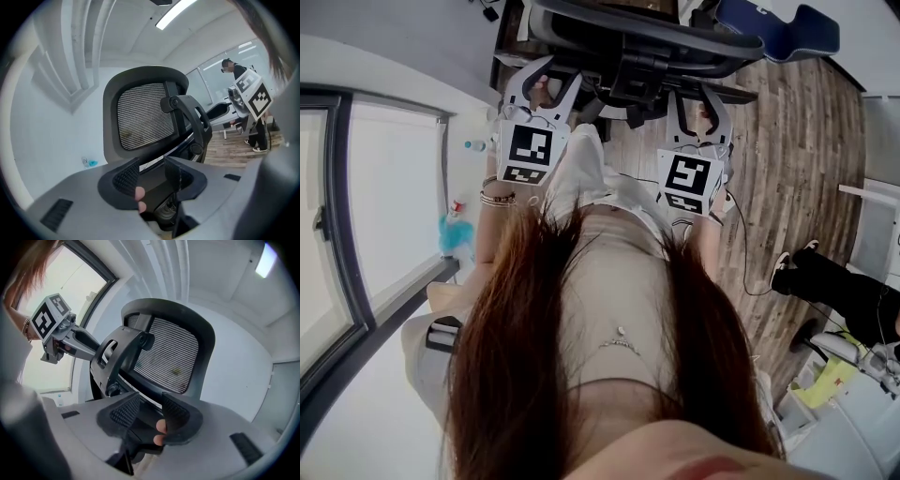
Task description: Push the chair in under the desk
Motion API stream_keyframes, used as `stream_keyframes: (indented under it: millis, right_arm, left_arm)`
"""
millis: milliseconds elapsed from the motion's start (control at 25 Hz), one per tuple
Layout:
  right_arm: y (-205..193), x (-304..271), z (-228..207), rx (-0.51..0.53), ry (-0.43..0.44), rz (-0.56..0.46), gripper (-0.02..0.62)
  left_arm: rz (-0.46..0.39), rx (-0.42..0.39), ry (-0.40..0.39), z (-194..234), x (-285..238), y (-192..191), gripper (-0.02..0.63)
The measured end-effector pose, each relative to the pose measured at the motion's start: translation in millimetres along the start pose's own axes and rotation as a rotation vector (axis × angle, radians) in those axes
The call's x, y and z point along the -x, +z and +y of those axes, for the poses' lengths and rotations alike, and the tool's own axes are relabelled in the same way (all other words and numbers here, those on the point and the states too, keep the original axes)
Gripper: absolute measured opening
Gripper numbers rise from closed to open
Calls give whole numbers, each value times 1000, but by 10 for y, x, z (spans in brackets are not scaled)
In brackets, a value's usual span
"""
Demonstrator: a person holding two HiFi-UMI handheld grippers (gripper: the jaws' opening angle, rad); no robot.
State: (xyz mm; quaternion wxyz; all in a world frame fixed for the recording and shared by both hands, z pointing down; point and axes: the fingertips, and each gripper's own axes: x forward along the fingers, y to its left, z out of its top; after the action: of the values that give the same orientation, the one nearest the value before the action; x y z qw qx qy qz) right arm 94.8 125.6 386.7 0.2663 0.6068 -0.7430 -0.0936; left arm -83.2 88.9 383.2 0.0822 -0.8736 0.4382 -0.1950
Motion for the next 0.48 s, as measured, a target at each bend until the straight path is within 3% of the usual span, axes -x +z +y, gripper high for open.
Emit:
stream_keyframes:
  millis: [480]
  right_arm:
    - [-131,-97,73,76,17,44,199]
  left_arm:
    - [46,-122,-19,1,-41,-34,185]
